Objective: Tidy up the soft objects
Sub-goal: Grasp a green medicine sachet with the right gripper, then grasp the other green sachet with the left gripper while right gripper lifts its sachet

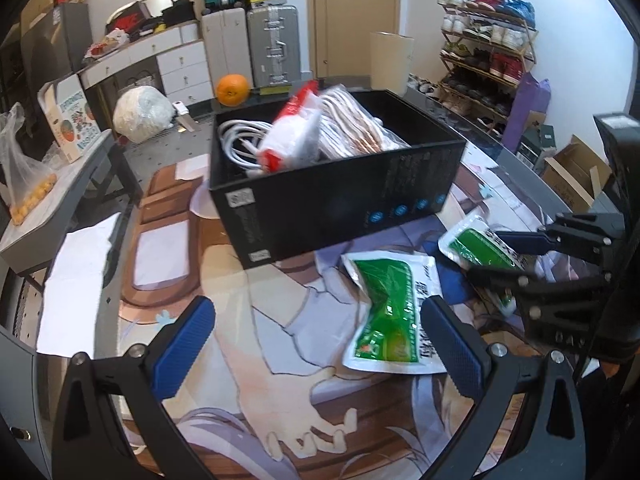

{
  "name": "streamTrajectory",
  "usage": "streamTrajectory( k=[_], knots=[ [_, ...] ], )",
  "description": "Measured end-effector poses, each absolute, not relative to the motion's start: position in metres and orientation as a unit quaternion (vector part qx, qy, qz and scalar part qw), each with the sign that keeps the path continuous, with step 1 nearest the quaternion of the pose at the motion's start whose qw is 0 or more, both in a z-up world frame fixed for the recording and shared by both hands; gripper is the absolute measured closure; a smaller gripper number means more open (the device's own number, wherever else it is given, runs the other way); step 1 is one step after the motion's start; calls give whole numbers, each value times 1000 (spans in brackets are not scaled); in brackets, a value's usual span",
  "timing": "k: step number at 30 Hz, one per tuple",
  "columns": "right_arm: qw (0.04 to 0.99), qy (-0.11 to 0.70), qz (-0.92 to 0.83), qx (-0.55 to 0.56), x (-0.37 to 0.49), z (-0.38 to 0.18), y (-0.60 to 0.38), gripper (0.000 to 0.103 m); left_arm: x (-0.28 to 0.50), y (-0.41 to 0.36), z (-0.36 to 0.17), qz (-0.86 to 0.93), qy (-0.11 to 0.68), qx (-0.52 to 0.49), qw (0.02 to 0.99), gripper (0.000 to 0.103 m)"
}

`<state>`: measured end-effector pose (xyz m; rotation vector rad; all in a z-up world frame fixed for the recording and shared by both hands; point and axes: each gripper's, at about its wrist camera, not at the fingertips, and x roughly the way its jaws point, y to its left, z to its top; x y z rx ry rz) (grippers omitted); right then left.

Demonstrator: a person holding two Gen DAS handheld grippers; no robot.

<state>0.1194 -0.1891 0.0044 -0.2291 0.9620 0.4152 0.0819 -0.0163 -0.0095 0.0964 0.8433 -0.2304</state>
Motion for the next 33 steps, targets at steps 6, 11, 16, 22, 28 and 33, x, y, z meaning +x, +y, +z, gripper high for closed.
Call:
streamTrajectory(
  k=[6,11,16,22,28,33],
  knots=[
    [862,454,198,-102,120,8,-194,73,82,-32,-15,-138,421,55,895,0],
    [864,454,194,-101,119,8,-198,73,86,-45,-24,-138,438,70,885,0],
    [864,456,188,-100,117,9,-204,72,91,-51,-33,-142,456,69,876,0],
    [864,456,189,-99,116,9,-206,72,89,-51,-31,-153,453,65,876,7],
    [863,455,192,-103,114,9,-205,72,83,-57,-24,-187,436,76,877,49],
    [863,455,194,-104,113,9,-203,72,81,-53,-20,-197,434,57,877,70]
  ],
)
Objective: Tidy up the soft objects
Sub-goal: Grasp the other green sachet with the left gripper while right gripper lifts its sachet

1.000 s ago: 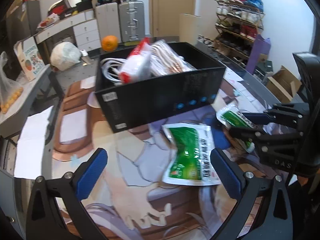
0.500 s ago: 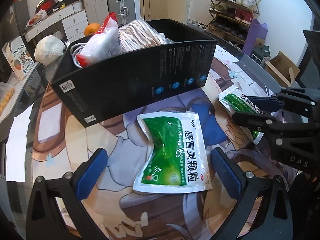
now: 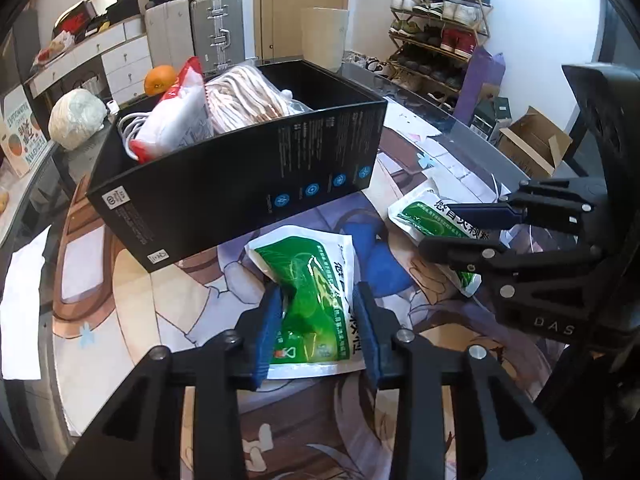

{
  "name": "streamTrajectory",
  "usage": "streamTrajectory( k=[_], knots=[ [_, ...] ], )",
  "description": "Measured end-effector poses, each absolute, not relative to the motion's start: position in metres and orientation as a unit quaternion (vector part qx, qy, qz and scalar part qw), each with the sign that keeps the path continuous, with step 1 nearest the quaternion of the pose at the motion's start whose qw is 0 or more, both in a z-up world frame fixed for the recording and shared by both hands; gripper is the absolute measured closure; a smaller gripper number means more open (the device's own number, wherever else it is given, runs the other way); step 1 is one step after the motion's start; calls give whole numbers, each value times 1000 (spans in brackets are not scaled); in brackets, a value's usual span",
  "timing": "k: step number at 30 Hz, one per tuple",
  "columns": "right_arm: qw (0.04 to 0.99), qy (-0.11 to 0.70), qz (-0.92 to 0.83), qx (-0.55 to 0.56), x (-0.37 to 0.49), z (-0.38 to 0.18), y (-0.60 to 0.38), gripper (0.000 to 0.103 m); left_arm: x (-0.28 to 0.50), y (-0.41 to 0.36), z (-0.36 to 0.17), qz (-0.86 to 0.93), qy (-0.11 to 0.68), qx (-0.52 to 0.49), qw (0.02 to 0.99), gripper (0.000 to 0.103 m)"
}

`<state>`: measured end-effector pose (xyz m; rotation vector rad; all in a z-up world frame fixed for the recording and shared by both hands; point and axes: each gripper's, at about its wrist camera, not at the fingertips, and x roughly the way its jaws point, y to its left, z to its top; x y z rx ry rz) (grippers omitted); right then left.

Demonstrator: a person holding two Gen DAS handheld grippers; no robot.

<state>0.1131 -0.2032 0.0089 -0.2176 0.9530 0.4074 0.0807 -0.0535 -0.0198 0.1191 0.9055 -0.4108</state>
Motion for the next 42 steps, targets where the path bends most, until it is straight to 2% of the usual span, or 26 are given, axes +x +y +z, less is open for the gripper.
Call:
streamTrajectory(
  k=[4,13,28,42],
  knots=[
    [863,454,194,-106,113,9,-201,72,78,-54,-18,-197,429,62,879,73],
    [874,435,190,-105,112,16,-200,72,67,-35,0,-181,403,44,896,74],
    [906,347,240,-31,102,77,-197,72,68,15,53,-144,323,-17,935,73],
    [920,311,234,-49,138,125,-183,72,102,31,82,-134,291,-31,947,73]
  ],
)
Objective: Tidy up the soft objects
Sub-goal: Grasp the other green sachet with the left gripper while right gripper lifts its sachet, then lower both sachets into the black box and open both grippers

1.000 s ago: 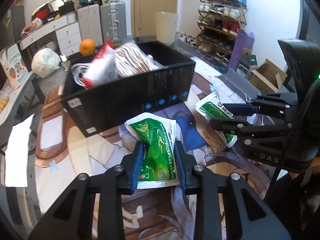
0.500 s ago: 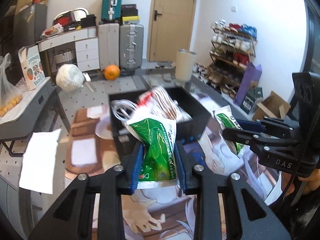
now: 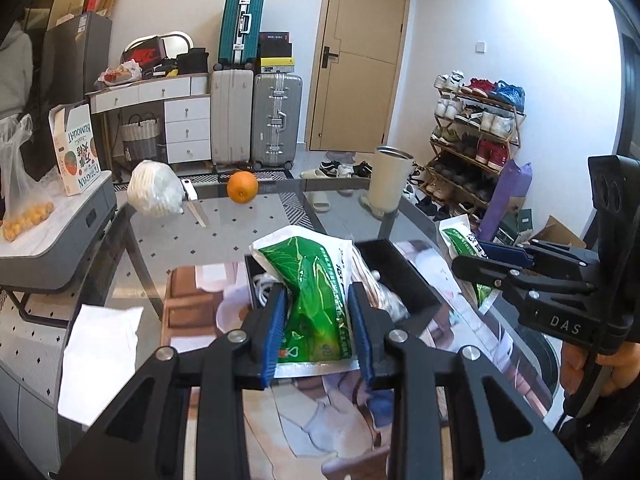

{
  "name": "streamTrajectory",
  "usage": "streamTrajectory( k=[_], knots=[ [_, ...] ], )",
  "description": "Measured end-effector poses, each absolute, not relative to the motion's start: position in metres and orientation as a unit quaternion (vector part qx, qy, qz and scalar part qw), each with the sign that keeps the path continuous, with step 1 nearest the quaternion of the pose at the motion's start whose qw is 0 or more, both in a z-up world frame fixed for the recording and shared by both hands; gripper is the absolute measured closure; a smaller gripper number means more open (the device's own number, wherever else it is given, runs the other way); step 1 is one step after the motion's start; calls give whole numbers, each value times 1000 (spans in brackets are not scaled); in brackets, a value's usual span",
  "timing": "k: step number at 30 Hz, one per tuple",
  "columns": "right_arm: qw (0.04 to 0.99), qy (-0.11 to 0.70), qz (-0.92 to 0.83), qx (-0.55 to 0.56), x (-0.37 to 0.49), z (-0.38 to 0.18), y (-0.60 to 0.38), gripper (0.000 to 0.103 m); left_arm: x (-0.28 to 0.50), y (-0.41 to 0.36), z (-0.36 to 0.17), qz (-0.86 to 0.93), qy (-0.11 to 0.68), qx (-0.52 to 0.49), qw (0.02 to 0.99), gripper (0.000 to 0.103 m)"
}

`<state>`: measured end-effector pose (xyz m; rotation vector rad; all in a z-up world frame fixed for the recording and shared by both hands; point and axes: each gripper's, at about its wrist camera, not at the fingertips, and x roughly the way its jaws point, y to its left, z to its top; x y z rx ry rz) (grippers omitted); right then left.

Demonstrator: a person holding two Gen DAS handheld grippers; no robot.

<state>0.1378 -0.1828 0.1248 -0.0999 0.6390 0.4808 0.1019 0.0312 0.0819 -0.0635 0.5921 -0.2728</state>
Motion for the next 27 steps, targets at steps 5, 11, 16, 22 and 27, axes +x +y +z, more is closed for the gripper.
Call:
streamTrajectory(
  k=[5,11,16,22,27],
  knots=[
    [919,310,237,-52,157,129,-175,72,124,29,84,-133,292,-34,947,73],
    [912,329,239,-59,184,112,-163,72,151,25,72,-132,309,-36,941,73],
    [906,340,244,-65,197,96,-154,72,160,25,64,-134,315,-38,939,73],
    [901,350,245,-71,212,85,-145,72,171,25,59,-137,323,-44,935,73],
    [896,358,251,-77,220,77,-136,72,176,22,53,-139,327,-27,934,73]
  ],
)
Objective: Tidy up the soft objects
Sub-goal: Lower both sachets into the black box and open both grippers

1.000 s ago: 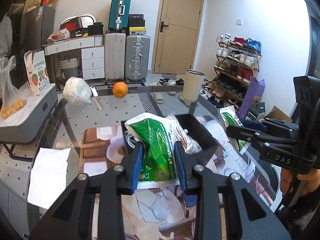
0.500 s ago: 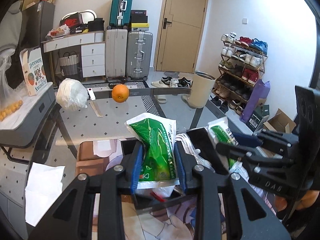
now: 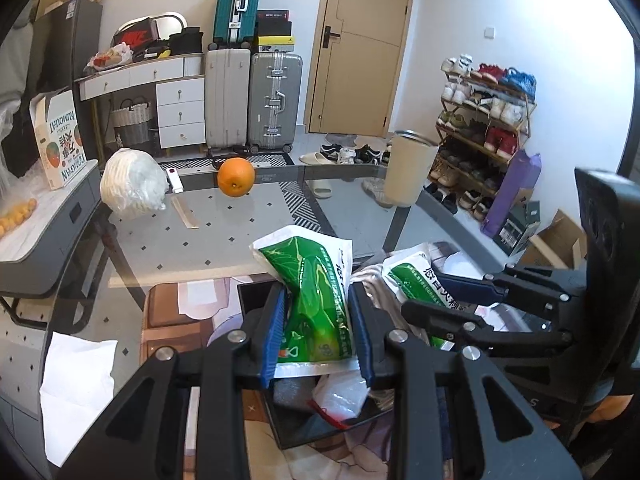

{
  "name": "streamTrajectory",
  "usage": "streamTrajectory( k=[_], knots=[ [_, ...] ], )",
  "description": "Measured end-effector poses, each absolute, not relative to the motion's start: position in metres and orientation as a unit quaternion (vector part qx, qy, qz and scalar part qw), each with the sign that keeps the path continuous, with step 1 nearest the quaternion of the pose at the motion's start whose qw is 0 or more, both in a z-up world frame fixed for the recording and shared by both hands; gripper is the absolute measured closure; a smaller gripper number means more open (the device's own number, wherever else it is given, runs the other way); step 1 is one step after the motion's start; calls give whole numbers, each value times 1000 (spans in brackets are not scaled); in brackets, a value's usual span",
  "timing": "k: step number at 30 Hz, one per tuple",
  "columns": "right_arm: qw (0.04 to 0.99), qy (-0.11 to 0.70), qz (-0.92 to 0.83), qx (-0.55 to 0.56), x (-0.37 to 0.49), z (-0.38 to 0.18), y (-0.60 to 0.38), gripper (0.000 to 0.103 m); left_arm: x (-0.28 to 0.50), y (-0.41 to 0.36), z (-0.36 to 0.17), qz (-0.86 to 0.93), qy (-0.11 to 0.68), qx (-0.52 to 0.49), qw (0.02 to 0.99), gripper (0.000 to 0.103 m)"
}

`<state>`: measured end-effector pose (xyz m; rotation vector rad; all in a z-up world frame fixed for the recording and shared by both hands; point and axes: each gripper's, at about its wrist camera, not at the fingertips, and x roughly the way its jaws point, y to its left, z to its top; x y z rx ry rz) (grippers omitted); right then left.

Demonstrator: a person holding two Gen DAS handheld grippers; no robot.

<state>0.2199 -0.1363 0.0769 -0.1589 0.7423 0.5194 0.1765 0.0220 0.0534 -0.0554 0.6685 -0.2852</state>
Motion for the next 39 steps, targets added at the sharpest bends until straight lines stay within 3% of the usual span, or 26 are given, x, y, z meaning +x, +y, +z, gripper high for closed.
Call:
streamTrajectory(
  k=[21,27,31,33,36,39],
  knots=[
    [886,386,240,-90,236,54,-131,72,182,2,30,-176,362,-4,915,72],
    [882,392,246,-93,236,51,-131,68,180,2,31,-179,359,-3,916,72],
    [882,388,247,-100,234,53,-132,58,180,6,32,-187,359,-16,914,63],
    [885,384,247,-90,231,56,-137,55,178,9,35,-185,361,-30,913,49],
    [893,369,242,-85,224,64,-146,49,174,13,38,-177,351,-34,919,47],
    [900,355,240,-84,216,71,-151,30,172,14,38,-172,347,-35,921,43]
  ],
)
